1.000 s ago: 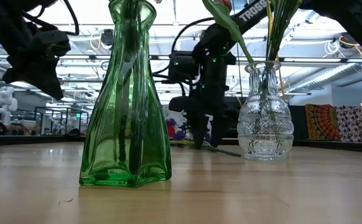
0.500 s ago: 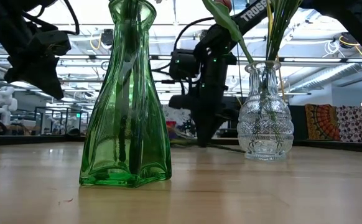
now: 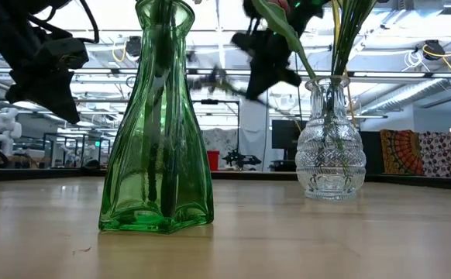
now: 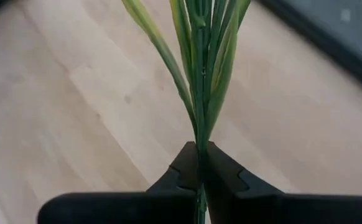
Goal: Sort flowers into vase by color
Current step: Put the violet flowers into the transparent vase
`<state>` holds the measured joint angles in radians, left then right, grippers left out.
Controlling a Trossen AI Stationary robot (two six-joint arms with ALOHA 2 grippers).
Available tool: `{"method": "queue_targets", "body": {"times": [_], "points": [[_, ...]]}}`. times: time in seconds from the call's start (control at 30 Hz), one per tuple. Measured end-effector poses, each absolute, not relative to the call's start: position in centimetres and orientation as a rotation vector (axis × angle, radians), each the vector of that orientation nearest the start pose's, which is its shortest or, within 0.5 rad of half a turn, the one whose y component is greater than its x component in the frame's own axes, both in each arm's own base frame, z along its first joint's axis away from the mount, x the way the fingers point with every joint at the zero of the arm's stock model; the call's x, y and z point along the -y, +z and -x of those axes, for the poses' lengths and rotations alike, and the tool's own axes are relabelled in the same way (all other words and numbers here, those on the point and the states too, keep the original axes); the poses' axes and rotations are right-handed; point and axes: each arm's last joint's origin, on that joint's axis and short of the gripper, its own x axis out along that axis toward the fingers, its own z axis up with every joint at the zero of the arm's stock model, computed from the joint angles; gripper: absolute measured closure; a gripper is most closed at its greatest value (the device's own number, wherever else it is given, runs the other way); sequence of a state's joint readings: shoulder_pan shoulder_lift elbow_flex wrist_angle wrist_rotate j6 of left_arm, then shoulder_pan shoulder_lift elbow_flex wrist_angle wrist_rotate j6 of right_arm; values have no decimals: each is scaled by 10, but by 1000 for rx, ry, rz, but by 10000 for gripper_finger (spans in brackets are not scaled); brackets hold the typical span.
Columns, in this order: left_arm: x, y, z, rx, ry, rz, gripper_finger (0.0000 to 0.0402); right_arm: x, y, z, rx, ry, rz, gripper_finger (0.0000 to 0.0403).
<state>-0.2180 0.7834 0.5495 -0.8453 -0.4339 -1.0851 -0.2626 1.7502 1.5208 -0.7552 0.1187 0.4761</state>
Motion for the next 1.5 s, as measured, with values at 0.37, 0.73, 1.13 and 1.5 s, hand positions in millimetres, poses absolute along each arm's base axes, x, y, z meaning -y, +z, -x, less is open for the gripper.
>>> {"method": "queue_targets", "body": {"times": [0.37, 0.73, 1.13, 1.5], "points": [[16, 209, -129, -785, 704, 641, 402, 86, 281, -289, -436, -254, -551, 402], [16, 209, -129, -779, 709, 636, 401, 64, 264, -258, -228, 1, -546, 403], [16, 210, -132, -753, 702, 654, 401, 44, 270, -262, -217, 194, -543, 403], [16, 210, -132, -748, 699, 657, 401, 36, 274, -258, -215, 275, -457, 402]]}}
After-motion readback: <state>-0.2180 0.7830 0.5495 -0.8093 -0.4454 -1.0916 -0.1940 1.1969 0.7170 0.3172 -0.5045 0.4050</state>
